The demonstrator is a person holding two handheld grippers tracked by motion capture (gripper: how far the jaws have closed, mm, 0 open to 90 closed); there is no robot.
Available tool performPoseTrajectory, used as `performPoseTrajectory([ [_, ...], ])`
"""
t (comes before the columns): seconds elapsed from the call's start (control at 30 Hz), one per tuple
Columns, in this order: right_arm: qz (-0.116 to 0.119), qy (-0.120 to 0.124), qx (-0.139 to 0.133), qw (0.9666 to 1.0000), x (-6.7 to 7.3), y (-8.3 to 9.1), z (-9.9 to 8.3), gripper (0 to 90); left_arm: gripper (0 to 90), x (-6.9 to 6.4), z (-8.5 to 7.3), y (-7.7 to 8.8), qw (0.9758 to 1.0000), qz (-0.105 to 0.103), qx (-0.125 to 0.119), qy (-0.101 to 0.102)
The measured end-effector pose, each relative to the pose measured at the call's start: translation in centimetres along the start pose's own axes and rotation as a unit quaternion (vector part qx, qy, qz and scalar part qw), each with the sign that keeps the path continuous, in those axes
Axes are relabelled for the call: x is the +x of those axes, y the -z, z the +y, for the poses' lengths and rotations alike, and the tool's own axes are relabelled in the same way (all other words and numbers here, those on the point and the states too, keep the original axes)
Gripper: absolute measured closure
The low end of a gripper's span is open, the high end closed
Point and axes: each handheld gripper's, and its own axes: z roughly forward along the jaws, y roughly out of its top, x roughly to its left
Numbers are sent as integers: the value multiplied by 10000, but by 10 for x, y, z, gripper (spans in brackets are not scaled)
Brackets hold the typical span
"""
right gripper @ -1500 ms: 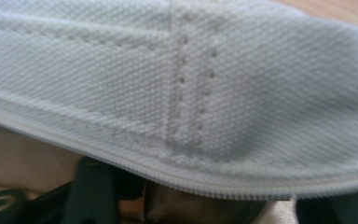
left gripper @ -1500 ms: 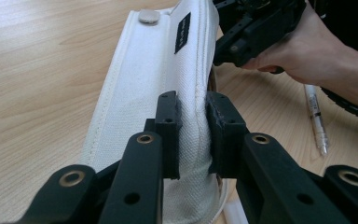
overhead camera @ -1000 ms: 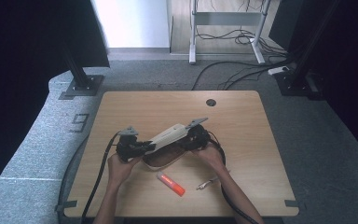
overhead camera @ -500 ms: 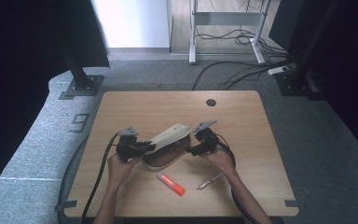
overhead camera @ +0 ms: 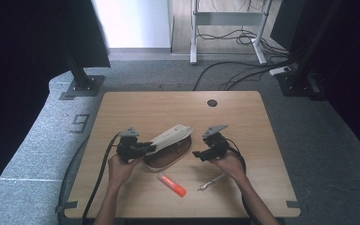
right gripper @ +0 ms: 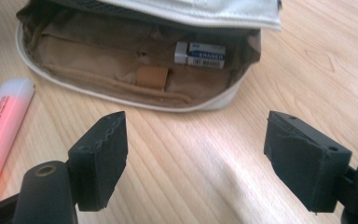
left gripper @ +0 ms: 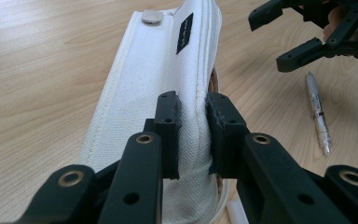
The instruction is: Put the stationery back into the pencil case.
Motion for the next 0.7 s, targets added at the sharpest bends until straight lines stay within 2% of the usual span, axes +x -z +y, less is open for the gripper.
performPoseTrajectory([
  [0.2,-45,-46,-32,10000,-3,11,-12,217,751,0,0,0,10000,-13,12,-3],
  [0.7,-51,-110,13,9999,1,32,-51,248,750,-1,0,1,10000,4,12,-35],
])
